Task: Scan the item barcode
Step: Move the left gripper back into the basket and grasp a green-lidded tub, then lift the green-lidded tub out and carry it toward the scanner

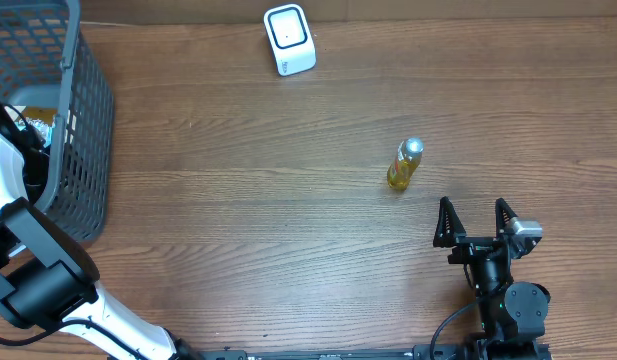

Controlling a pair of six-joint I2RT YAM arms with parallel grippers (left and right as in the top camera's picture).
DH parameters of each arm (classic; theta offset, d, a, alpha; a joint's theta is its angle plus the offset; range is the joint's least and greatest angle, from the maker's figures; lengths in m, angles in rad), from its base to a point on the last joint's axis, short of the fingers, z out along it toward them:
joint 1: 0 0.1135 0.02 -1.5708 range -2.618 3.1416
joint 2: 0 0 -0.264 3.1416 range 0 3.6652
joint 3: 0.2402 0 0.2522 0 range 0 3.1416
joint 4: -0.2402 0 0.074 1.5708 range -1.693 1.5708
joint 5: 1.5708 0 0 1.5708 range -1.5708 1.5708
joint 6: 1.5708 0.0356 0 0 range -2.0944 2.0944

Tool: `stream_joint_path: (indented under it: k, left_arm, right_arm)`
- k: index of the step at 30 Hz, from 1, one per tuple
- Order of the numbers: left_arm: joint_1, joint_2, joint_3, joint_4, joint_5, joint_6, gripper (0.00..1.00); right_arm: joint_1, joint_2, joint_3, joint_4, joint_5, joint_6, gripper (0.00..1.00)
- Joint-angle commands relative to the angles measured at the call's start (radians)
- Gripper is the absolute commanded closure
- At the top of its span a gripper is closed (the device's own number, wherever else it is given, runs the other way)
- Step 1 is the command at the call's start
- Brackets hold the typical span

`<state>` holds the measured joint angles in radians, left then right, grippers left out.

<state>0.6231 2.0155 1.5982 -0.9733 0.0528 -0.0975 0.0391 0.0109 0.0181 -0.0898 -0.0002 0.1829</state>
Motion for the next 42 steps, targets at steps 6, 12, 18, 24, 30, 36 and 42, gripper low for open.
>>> stream_joint_path:
  k: [6, 12, 18, 24, 30, 36, 42]
  left_arm:
    - [-0.005, -0.015, 0.054, -0.002, 0.018, 0.009, 0.28]
    - [-0.005, -0.015, 0.054, -0.006, 0.020, 0.008, 0.36]
    - [-0.004, -0.028, 0.138, -0.067, 0.029, 0.008, 0.41]
    - [-0.004, -0.035, 0.468, -0.243, 0.031, -0.020, 0.44]
    - [-0.005, -0.035, 0.847, -0.382, 0.096, -0.069, 0.44]
    - [-0.045, -0.036, 1.121, -0.518, 0.238, -0.092, 0.45]
    - [-0.152, -0.036, 1.202, -0.634, 0.237, -0.090, 0.45]
  right_arm:
    - [-0.004, -0.008, -0.010, 0.006, -0.002, -0.005, 0.00]
    - [-0.004, -0.008, -0.010, 0.006, -0.002, -0.005, 0.00]
    - [-0.004, -0.008, -0.010, 0.006, -0.002, -0.005, 0.00]
    - [-0.004, -0.008, -0.010, 0.006, -0.002, -0.005, 0.00]
    - [-0.004, -0.008, -0.010, 0.006, -0.002, -0.005, 0.00]
    - [-0.004, -0.008, -0.010, 0.006, -0.002, -0.005, 0.00]
    - [-0.004, -0.008, -0.010, 0.006, -0.002, -0.005, 0.00]
